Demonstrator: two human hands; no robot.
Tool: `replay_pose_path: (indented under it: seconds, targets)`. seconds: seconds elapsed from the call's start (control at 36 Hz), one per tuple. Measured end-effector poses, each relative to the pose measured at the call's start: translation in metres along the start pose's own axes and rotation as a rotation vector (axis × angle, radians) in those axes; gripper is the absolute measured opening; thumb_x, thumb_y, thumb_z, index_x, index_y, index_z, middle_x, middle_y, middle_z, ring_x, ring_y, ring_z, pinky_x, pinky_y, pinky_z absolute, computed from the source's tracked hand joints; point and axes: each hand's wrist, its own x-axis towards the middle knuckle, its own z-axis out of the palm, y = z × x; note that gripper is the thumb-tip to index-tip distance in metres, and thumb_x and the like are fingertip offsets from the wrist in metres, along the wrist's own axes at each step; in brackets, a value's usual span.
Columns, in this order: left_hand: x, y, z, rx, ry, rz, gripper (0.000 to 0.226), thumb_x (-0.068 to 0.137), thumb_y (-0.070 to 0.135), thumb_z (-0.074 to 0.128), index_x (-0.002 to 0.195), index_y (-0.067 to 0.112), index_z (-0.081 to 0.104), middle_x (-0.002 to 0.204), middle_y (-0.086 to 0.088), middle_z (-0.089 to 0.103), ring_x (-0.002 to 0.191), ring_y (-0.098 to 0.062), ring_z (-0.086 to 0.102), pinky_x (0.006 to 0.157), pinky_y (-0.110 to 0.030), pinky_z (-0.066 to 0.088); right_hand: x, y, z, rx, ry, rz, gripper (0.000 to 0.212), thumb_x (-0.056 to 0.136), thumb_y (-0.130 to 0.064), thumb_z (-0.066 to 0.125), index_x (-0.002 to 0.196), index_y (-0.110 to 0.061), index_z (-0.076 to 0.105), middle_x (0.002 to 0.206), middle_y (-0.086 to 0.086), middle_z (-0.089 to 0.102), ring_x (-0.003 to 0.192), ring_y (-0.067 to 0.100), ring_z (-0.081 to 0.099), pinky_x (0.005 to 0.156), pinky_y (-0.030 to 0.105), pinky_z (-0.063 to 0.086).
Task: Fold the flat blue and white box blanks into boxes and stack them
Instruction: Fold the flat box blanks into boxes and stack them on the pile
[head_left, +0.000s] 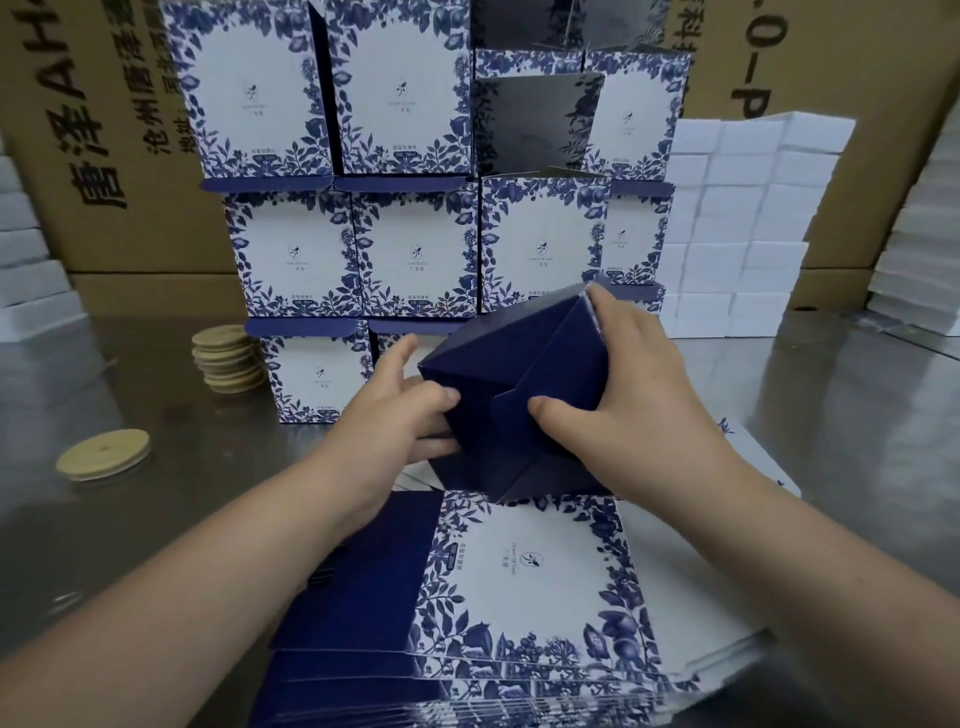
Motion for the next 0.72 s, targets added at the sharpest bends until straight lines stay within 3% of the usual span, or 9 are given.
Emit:
replay_pose_path:
  seconds: [0.06,0.11,0.19,0.33,0.47,0.58,0.72]
  targets:
    - [-0.002,0.001,0.001,0.096,-0.011,0.032,0.057,0.084,0.006,0.057,0.127,0.036,0.035,0.089,0.01,0.066,0.079,-0.011,0.066,0.073,-0.029,0.055,0.001,0.003,0.001,0.037,0.009,0.012,0.088,0.074,-0.037,0.067,0.147,-0.029,0.018,0.147,-0.008,0.028,0.135,0.011,0.028,0.108,0.036,0.033]
    - [-0.005,0.002,0.003,0.187,-0.032,0.073,0.059,0.085,0.004,0.06,0.129,0.036,0.037,0.093,0.012,0.063,0.079,-0.003,0.063,0.074,-0.026,0.052,0.0,0.005,0.002,0.076,0.012,0.021,0.088,0.075,-0.036,0.067,0.146,-0.034,0.014,0.143,-0.013,0.033,0.124,0.006,0.039,0.096,0.03,0.039]
    - [-0.008,0.002,0.005,0.193,-0.044,0.118,0.058,0.086,-0.003,0.057,0.123,0.037,0.036,0.099,0.013,0.063,0.072,0.006,0.063,0.062,-0.013,0.05,-0.001,0.008,0.004,0.098,-0.002,0.034,0.087,0.076,-0.037,0.066,0.144,-0.04,0.01,0.135,-0.018,0.044,0.104,0.005,0.05,0.082,0.027,0.04]
    - [-0.008,0.0,0.003,0.228,-0.064,0.16,0.056,0.084,0.0,0.062,0.107,0.047,0.043,0.089,0.021,0.068,0.078,-0.003,0.067,0.063,-0.009,0.047,0.001,0.013,0.003,0.112,0.019,0.048,0.086,0.078,-0.034,0.065,0.146,-0.038,0.012,0.137,-0.015,0.048,0.114,0.01,0.053,0.09,0.03,0.044]
    - [-0.008,0.0,0.003,0.266,-0.067,0.176,0.056,0.077,0.013,0.07,0.107,0.052,0.043,0.092,0.027,0.067,0.083,-0.008,0.068,0.069,-0.013,0.05,0.003,0.016,0.004,0.088,0.06,0.047,0.081,0.078,-0.03,0.064,0.144,-0.038,0.018,0.131,-0.016,0.052,0.112,0.009,0.053,0.082,0.025,0.039]
    - [-0.008,-0.001,0.003,0.285,-0.06,0.192,0.057,0.084,0.004,0.065,0.107,0.051,0.043,0.087,0.027,0.068,0.078,-0.008,0.066,0.07,-0.016,0.052,0.003,0.018,0.005,0.059,0.083,0.047,0.08,0.078,-0.03,0.063,0.143,-0.037,0.018,0.131,-0.016,0.052,0.113,0.011,0.053,0.082,0.026,0.039]
    - [-0.009,0.001,0.003,0.317,-0.057,0.182,0.061,0.084,0.009,0.067,0.118,0.05,0.037,0.084,0.027,0.068,0.08,-0.009,0.068,0.076,-0.019,0.053,0.002,0.02,0.006,0.026,0.108,0.041,0.078,0.079,-0.028,0.064,0.143,-0.036,0.02,0.132,-0.014,0.052,0.115,0.012,0.052,0.082,0.025,0.037]
